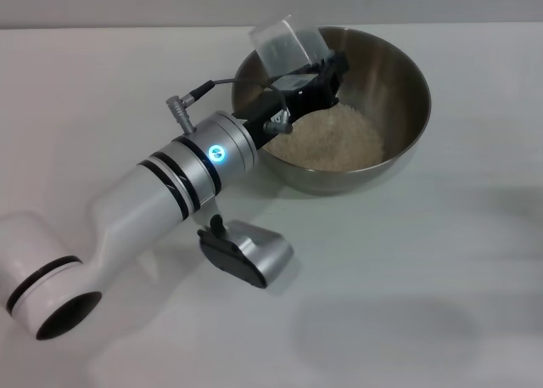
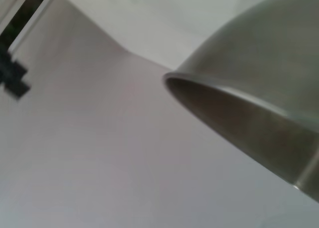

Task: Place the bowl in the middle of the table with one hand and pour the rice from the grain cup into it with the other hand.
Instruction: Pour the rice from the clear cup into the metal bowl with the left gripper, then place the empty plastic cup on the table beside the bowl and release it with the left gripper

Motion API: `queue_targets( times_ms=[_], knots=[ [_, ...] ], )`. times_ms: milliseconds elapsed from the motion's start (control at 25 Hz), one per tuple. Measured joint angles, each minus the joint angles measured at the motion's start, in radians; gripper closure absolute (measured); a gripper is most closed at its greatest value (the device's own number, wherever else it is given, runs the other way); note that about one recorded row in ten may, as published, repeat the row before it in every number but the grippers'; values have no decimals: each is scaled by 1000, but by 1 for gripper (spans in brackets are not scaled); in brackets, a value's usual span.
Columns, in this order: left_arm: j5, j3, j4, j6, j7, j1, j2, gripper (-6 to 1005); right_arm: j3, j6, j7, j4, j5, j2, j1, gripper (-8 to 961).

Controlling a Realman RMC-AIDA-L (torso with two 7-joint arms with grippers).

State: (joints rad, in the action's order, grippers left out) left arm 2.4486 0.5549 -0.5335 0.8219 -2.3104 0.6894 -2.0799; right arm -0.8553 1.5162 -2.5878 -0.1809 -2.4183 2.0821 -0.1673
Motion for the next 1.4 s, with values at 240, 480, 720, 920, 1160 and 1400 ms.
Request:
queue_targets(
  times_ms=[240, 480, 720, 920, 1160, 1400],
  knots=[
    [-9, 31, -95, 12, 401, -48, 0, 959, 4, 2, 0, 0, 0, -1, 7, 170],
    [-17, 48, -183, 33, 864, -92, 0, 958, 6, 3, -2, 0, 0, -1, 3, 170],
    [-19, 77, -230, 91, 1368, -125, 1, 957, 4, -3, -8, 0, 1, -1, -3, 170],
    [-13, 145, -224, 156, 1726, -152, 7, 955, 7, -5, -10, 0, 1, -1, -2, 170],
    [-3, 215, -179, 258, 1984, -214, 16, 954, 7, -10, -11, 0, 1, -2, -6, 170],
    [-2, 221, -92, 283, 1979, -283, 10, 953, 7, -24, -11, -7, 0, -3, -16, 170]
  ],
)
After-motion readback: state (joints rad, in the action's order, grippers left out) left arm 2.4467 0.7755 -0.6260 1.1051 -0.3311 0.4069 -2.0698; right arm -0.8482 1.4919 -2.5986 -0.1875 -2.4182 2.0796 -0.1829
